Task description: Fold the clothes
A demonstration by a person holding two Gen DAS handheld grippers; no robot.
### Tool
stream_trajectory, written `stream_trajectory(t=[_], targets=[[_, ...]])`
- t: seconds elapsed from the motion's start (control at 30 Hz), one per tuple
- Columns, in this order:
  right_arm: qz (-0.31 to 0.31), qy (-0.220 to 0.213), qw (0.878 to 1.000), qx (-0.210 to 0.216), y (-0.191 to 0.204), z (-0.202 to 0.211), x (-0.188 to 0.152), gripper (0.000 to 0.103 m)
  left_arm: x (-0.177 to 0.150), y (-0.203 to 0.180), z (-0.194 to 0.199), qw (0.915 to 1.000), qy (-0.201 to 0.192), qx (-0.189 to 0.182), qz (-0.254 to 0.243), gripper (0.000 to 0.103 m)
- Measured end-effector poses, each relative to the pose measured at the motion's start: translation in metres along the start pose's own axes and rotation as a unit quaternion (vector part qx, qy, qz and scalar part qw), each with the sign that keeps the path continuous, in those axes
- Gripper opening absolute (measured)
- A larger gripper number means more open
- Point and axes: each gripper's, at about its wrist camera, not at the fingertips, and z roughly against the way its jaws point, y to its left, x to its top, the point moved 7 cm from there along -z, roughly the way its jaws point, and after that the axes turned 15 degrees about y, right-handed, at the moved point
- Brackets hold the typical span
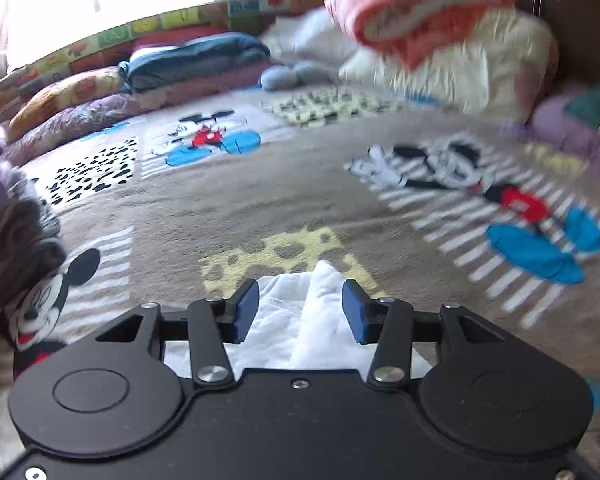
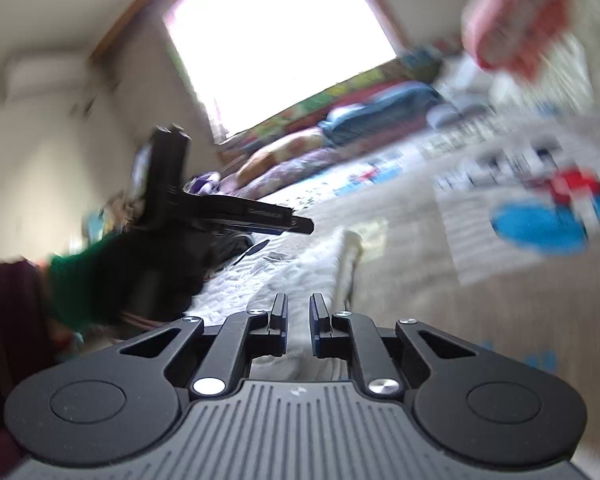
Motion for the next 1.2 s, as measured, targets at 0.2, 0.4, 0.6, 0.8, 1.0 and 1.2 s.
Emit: stream_trajectory(t=[0.2, 0.4, 0.6, 0.8, 1.0, 1.2], targets=[[0.086, 0.047, 0.995, -0.019, 0.005, -0.053, 0.007, 0.015, -0.022, -0.015, -0.005, 0.9996, 0.006, -0.003, -0.028, 0.031], [0.087, 0.107, 0.99, -0.018, 0.006, -0.076, -0.008, 0.015, -0.024, -0.02, -0.052, 0.9977, 0.049, 0.001, -0.048, 0.029], [0.102, 0.117, 0.988, -0.024, 0.011, -0.083, -0.014, 0.015, -0.032, -0.011, -0.066, 0.9987, 0.044, -0.012, -0.024, 0.039], [0.119, 0.12, 0.985, -0.035, 0.017, -0.088, -0.019, 0.014, -0.032, -0.004, -0.062, 0.9987, 0.048, -0.014, 0.01, 0.051], [0.121, 0.104, 0.986, -0.041, 0.017, -0.082, -0.017, 0.013, -0.051, -0.007, 0.007, 0.9999, -0.003, 0.012, 0.009, 0.044], [0.16, 0.093, 0.979, -0.08, 0.028, -0.08, -0.02, 0.013, -0.053, -0.017, -0.009, 0.9995, 0.003, -0.019, 0.025, 0.038]])
